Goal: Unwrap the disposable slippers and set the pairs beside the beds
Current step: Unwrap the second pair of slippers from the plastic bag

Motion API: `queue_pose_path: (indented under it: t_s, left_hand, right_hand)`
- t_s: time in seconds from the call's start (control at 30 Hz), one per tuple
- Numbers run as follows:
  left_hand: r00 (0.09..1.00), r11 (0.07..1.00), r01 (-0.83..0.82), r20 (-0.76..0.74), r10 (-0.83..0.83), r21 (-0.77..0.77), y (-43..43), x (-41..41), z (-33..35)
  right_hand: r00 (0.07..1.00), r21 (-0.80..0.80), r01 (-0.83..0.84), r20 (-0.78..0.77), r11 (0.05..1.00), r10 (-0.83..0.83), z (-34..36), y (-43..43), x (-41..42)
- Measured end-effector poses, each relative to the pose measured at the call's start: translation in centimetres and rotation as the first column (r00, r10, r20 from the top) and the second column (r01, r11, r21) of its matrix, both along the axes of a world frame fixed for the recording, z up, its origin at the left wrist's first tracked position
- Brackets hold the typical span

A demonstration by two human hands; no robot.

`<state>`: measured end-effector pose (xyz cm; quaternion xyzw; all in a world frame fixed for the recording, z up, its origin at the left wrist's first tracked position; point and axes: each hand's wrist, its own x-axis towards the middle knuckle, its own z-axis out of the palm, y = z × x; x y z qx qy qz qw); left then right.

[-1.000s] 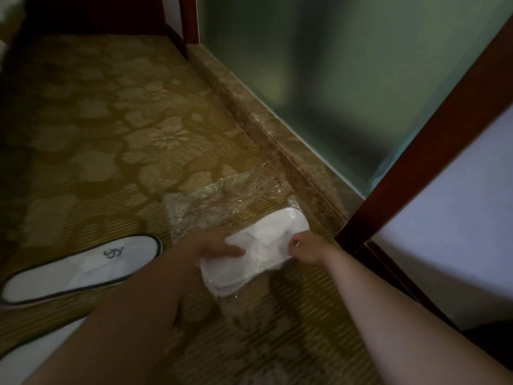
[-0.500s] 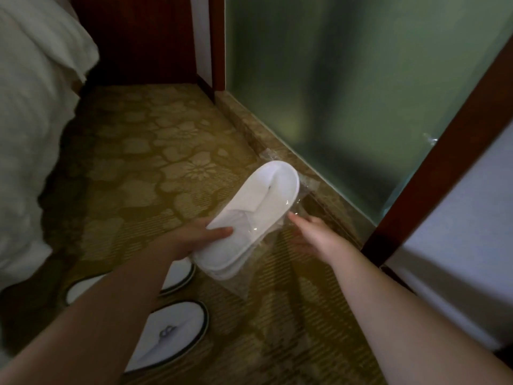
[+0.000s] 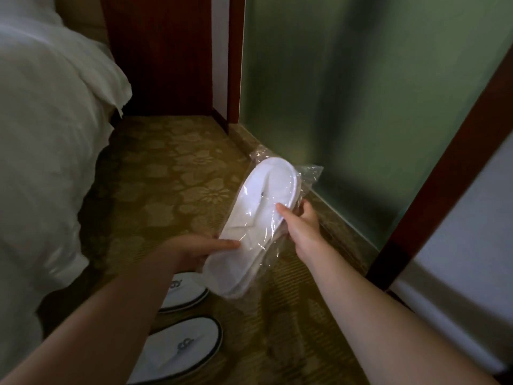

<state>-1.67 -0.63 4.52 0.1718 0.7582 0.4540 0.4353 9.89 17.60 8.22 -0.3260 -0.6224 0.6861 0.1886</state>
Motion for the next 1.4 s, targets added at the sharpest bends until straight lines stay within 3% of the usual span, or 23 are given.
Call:
queue_pose_path:
  t_s: [0.27, 0.53, 0.63, 0.77, 0.83, 0.9, 1.03, 1.1, 1.23, 1.4]
  left_hand:
    - [0.961, 0.92, -0.197, -0.118, 0.249, 0.338, 2.1, 1.6, 3.0]
    - [0.925, 0.881, -0.327, -0.076, 0.373, 0.342, 1.7, 1.7, 2.7]
    - [0.893, 0.855, -0.348, -0.142, 0.427, 0.383, 1.4, 1.4, 3.1]
    - [0.88, 0.877, -0.313, -0.235, 0.412, 0.366, 0.5, 1.5, 3.4]
    - [0.881, 0.896, -0.295, -0.269, 0.389, 0.331, 0.1, 1.4, 3.1]
    - [0.887, 0.919, -0.259, -0.302, 0.348, 0.297, -0.3, 1.3, 3.0]
    - [0.899, 0.957, -0.178, -0.357, 0.253, 0.23, -0.6, 1.2, 3.1]
    - [0.902, 0.966, -0.163, -0.366, 0.229, 0.203, -0.5, 1.0, 3.0]
    - [0.904, 0.969, -0.172, -0.362, 0.226, 0.175, -0.7, 1.0, 3.1]
    - [0.937, 0.99, -0.092, -0.327, 0.122, 0.105, -1.3, 1.0, 2.9]
  right_hand:
    - [0.977, 0.212, -0.18, 0.152, 0.96, 0.15, 1.3, -2.5, 1.0]
    - [0.938, 0.395, -0.341, 0.207, 0.853, 0.279, 2.5, -3.3, 1.7]
    - [0.933, 0.436, -0.355, 0.224, 0.827, 0.282, 2.4, -3.2, 1.7]
    - [0.984, 0.538, -0.171, 0.14, 0.825, 0.113, 1.9, -2.2, 1.4]
    - [0.996, 0.672, -0.076, 0.085, 0.737, 0.026, 1.9, -1.5, 1.6]
    - [0.998, 0.807, -0.063, 0.063, 0.587, 0.019, 1.8, -0.9, 2.0]
    - [0.986, 0.949, -0.165, 0.154, 0.27, 0.062, 1.3, -0.3, 2.7]
    - [0.98, 0.968, -0.194, 0.183, 0.159, 0.085, 1.1, -0.1, 2.9]
    - [0.967, 0.97, -0.236, 0.229, 0.054, 0.111, 0.5, 0.1, 2.8]
    - [0.99, 0.996, -0.084, 0.081, 0.018, 0.113, -0.1, 0.4, 2.4]
